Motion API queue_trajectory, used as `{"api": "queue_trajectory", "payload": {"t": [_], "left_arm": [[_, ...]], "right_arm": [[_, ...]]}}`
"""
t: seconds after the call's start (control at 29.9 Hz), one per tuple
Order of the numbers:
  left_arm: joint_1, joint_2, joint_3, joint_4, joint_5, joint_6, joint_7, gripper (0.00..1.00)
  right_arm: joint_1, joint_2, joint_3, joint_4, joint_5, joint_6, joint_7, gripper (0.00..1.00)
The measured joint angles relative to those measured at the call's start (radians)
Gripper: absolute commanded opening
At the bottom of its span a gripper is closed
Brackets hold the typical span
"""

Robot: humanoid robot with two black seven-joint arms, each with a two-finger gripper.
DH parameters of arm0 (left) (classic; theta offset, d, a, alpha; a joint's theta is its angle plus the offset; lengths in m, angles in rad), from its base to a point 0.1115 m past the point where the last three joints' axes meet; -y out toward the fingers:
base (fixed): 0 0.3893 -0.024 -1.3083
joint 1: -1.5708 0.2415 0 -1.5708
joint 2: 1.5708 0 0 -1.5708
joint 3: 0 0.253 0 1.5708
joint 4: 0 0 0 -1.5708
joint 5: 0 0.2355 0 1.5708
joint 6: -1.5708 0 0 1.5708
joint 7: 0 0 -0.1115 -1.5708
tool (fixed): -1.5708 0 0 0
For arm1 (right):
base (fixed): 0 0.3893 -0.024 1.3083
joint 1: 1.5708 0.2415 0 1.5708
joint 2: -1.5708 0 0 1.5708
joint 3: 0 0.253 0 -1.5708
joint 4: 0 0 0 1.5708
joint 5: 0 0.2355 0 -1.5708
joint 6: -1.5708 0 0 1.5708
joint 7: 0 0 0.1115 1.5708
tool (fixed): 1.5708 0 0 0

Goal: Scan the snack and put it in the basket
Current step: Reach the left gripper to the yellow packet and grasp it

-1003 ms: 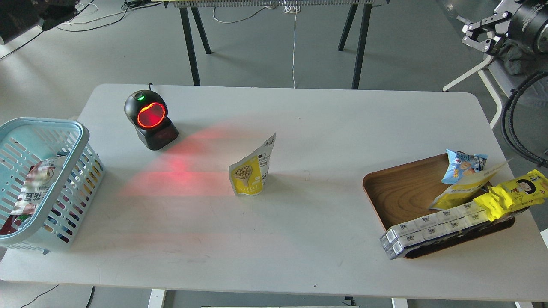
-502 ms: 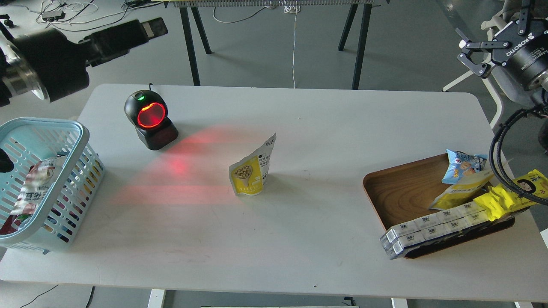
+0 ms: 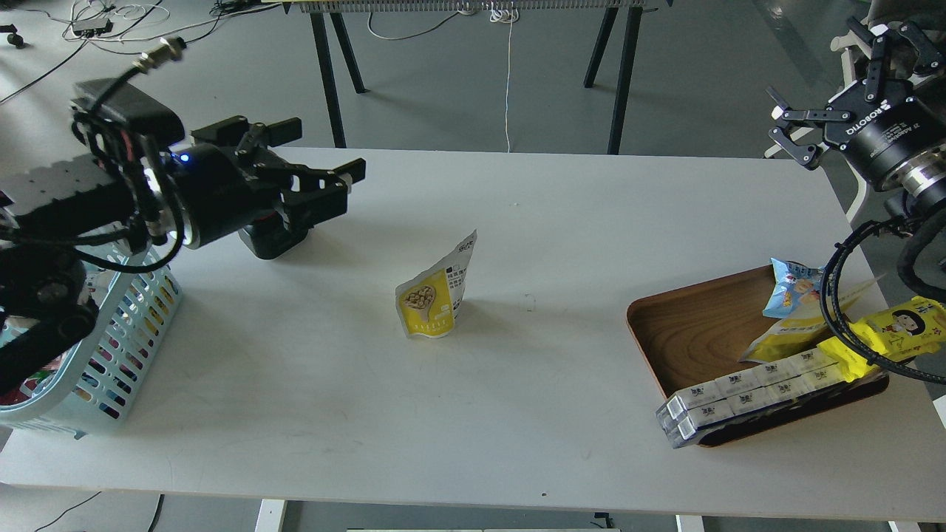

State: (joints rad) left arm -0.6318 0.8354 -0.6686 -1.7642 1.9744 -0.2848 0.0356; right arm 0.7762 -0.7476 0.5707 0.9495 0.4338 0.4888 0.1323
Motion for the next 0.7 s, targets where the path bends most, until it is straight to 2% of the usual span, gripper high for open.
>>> {"api": "queue_trajectory", "payload": {"t": [0.17,0.27,0.4,0.7], "left_arm": [[0.025,-0.065,0.092,0.0,0.085,0.008,0.067,1.0],[0.054,-0.098,0.102,0.0,0.09,0.015,0.12,1.0],[0.092,-0.141,0.105,0.0,0.113,0.016,0.169,1.0],[0.162,-0.225,0.11,0.002,0.207,0.013,0.186,1.0]], "right_arm": [[-0.001,0.005,-0.004,0.0,-0.002,0.0,0.0,0.99],[-0.002,0.011,-0.005,0.0,-0.004,0.0,0.0,0.99],[-0.003,0.014,-0.005,0.0,-0.005,0.0,0.0,0.99],[-0.003,0.026,-0.008,0.002,-0.007,0.0,0.0,0.99]]}}
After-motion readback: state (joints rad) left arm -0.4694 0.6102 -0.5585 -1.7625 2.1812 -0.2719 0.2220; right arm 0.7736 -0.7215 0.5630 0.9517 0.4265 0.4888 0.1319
